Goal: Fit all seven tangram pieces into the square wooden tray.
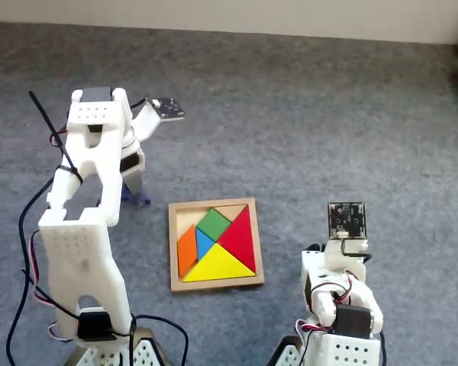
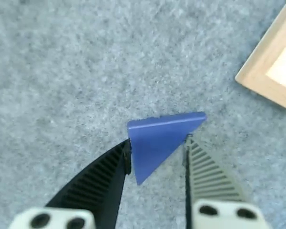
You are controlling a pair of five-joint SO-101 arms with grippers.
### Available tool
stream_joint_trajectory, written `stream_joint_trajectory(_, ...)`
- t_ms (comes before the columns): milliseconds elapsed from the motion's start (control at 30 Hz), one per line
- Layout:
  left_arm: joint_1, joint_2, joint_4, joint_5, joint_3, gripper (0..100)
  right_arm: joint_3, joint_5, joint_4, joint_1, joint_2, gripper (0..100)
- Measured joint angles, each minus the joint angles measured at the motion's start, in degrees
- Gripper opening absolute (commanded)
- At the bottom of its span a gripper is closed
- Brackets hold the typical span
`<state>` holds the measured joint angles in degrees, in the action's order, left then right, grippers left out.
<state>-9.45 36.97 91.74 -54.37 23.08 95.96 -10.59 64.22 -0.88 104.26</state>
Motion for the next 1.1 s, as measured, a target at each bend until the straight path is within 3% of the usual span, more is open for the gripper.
stream_joint_trajectory(267, 0.0, 0.0, -0.9, 0.4, -1.1, 17, 0.0, 0.0, 0.0, 0.0, 0.0, 5.2)
stream_joint_trajectory(467, 0.0, 0.0, -0.9, 5.2, -1.1, 17, 0.0, 0.0, 0.0, 0.0, 0.0, 5.2)
stream_joint_trajectory(700, 0.0, 0.0, -0.9, 5.6, -1.1, 12, 0.0, 0.0, 0.0, 0.0, 0.0, 5.2)
stream_joint_trajectory(1100, 0.0, -3.4, 1.0, 5.6, -3.7, 12, 0.0, 0.0, 0.0, 0.0, 0.0, 5.2)
